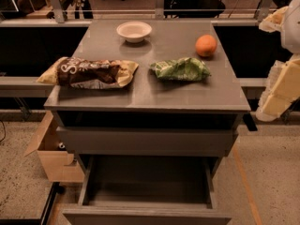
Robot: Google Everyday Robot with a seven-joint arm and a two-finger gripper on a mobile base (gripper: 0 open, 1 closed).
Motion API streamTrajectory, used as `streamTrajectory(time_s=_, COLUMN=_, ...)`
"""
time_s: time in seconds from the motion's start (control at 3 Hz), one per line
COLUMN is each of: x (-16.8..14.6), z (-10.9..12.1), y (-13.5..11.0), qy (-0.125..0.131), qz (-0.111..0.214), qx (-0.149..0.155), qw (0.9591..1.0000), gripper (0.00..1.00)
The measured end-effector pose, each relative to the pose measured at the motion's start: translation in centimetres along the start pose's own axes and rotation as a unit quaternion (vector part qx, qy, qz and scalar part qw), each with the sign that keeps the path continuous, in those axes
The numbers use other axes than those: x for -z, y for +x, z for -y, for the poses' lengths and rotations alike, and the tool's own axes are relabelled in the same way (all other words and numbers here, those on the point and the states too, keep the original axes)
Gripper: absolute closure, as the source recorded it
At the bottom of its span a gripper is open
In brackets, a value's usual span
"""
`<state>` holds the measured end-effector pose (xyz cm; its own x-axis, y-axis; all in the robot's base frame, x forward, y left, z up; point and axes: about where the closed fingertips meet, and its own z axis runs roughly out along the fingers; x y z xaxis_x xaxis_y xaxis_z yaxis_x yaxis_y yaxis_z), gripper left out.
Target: Place green jalapeno chip bag into middle drawer
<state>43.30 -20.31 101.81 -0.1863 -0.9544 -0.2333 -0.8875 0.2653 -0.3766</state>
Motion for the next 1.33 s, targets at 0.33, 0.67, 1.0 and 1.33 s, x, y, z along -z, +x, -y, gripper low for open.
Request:
streamTrajectory(time_s=0.33, x=0.0, z=0.0, y=0.0, qy=0.000, qz=0.000, qx=0.000, qw=1.0000, gripper=0.00)
streamTrajectory(time_s=0.67, x=-2.0, z=1.8, y=-1.0, qy=0.006, qz=0.030, qx=-0.007, qw=0.9995, gripper=0.00)
streamTrajectory(time_s=1.0, x=-6.4, z=5.3, y=-3.7, qy=0.009, qz=0.066, qx=0.001, qw=0.9978, gripper=0.00)
streamTrajectory(time_s=1.33, x=-11.5, z=8.9, y=-7.0, qy=0.014, qz=0.088, qx=0.015, qw=0.9959, gripper=0.00)
